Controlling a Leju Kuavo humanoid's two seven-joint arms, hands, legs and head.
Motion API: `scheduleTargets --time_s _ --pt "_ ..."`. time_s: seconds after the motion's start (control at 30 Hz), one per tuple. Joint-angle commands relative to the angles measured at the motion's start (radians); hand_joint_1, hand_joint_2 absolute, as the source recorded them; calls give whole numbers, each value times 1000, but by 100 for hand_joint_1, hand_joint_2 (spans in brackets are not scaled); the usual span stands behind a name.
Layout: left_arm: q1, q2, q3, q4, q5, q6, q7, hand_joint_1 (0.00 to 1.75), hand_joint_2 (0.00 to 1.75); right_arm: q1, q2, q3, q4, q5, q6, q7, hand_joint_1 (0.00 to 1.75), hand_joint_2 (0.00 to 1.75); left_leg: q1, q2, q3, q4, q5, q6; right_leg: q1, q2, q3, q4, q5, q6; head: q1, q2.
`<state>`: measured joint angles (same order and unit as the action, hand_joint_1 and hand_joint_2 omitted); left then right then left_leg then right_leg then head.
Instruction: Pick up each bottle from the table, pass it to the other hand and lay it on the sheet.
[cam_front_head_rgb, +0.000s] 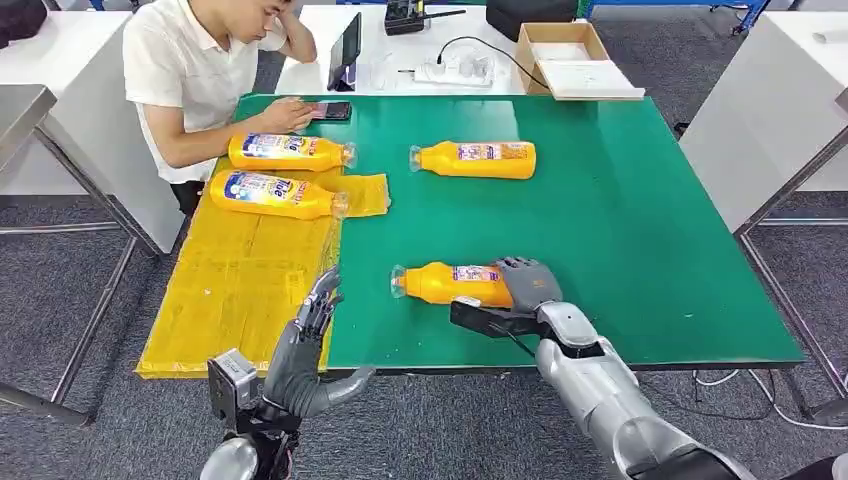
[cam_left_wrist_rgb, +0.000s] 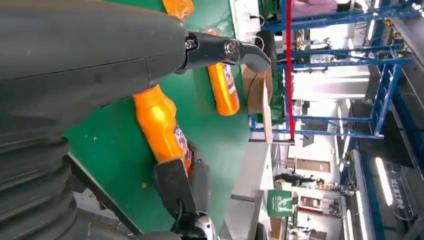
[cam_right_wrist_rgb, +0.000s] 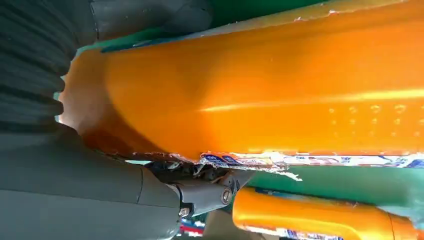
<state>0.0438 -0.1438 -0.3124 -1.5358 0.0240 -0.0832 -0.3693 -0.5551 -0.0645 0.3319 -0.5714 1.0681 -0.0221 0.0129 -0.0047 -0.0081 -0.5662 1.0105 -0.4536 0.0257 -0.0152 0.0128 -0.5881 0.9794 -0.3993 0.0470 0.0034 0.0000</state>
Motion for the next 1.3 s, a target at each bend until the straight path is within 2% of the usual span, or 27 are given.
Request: scheduleTargets --time_s 0.03,0.17,0.23,0.3,0.4,0.47,0.6,1.3 --pt "-31 28 19 51 12 4 -4 0 175 41 -29 26 119 -55 73 -47 175 175 1 -4 1 -2 2 -2 2 -5 3 -3 1 -2 0 0" --pt "-25 31 28 38 27 14 -10 0 175 84 -23 -21 47 -177 17 -171 175 175 2 -5 2 -2 2 -2 2 -6 2 -4 0 -2 0 0" --pt "-7 6 57 21 63 57 2 0 175 135 3 -45 -55 -254 -45 -245 175 175 2 -3 3 -2 1 -1 2 -4 -2 -3 0 -2 0 0" --pt "9 -32 86 20 132 150 65 0 175 221 39 -64 -226 -337 -134 -295 175 175 2 -3 2 -3 1 -2 2 -4 2 -5 1 -2 0 0" --pt "0 -36 62 97 249 236 144 0 175 334 116 -57 -469 -400 -341 -356 175 175 2 1 3 -2 -1 -2 2 0 6 -3 0 -2 0 0" --pt "-7 -28 44 126 269 245 122 0 175 346 119 -25 -509 -398 -350 -321 175 175 2 1 1 -3 -1 -3 2 0 3 -2 -1 -3 0 0" --pt "-9 -23 38 123 274 249 120 0 175 335 107 -26 -489 -410 -350 -325 175 175 2 -2 -12 -1 0 -2 2 -2 -9 2 -1 -1 -1 0" --pt "-10 -19 34 119 279 253 120 0 175 330 103 -26 -477 -418 -353 -333 175 175 2 -2 -15 -1 0 -2 2 -2 -12 1 -1 -1 0 0"
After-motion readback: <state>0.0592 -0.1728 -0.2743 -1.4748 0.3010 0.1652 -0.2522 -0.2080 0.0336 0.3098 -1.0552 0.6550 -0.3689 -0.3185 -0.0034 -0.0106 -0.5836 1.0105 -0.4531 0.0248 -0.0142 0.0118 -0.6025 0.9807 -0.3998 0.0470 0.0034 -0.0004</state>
